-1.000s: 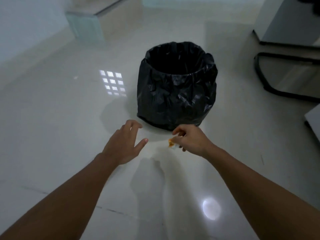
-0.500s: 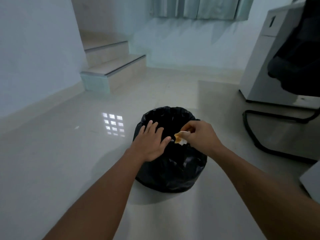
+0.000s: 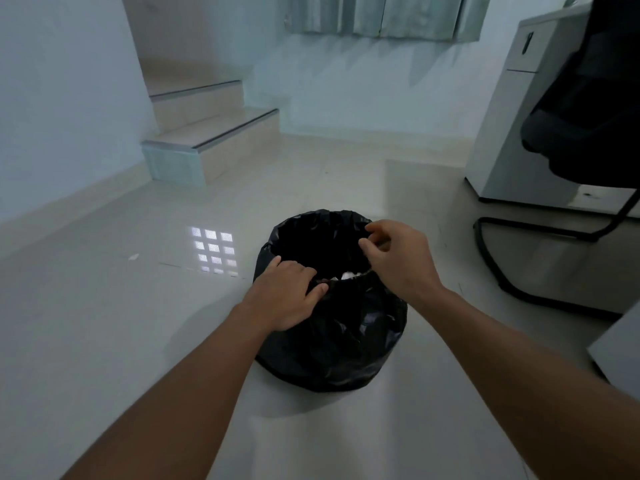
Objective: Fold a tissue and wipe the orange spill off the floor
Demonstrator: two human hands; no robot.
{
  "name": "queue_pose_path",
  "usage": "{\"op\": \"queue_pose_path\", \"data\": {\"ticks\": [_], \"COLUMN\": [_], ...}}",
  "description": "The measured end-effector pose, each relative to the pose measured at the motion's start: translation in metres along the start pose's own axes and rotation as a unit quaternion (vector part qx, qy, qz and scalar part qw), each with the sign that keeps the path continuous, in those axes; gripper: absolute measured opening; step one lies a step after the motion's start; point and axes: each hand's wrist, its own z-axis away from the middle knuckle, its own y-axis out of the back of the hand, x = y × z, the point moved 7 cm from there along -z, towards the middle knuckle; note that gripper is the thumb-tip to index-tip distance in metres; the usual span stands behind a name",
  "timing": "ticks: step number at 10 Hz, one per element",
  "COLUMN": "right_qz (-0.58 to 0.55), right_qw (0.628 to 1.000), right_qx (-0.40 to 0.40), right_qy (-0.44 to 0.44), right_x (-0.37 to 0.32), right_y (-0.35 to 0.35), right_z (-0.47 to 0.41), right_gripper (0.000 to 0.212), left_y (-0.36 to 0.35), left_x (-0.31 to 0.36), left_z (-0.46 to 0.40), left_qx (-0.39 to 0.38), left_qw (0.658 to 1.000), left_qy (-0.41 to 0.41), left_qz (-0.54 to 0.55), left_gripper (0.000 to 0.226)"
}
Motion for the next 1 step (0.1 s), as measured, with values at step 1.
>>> {"op": "queue_pose_path", "data": {"ticks": [1], "right_qz": [-0.04], "right_qw": [0.997], "right_qx": [0.033], "right_qy": [0.055], "right_x": [-0.0201], "right_y": [0.0457], "right_z": [-0.0004], "right_gripper": [0.009], "left_y": [-0.0022], "left_x": [-0.0024], "left_z": [0.0035], "left_qx": [-0.004], "left_qw": [1.0], "left_qy": [0.006], "left_qz": [-0.017], "left_gripper": [0.05]}}
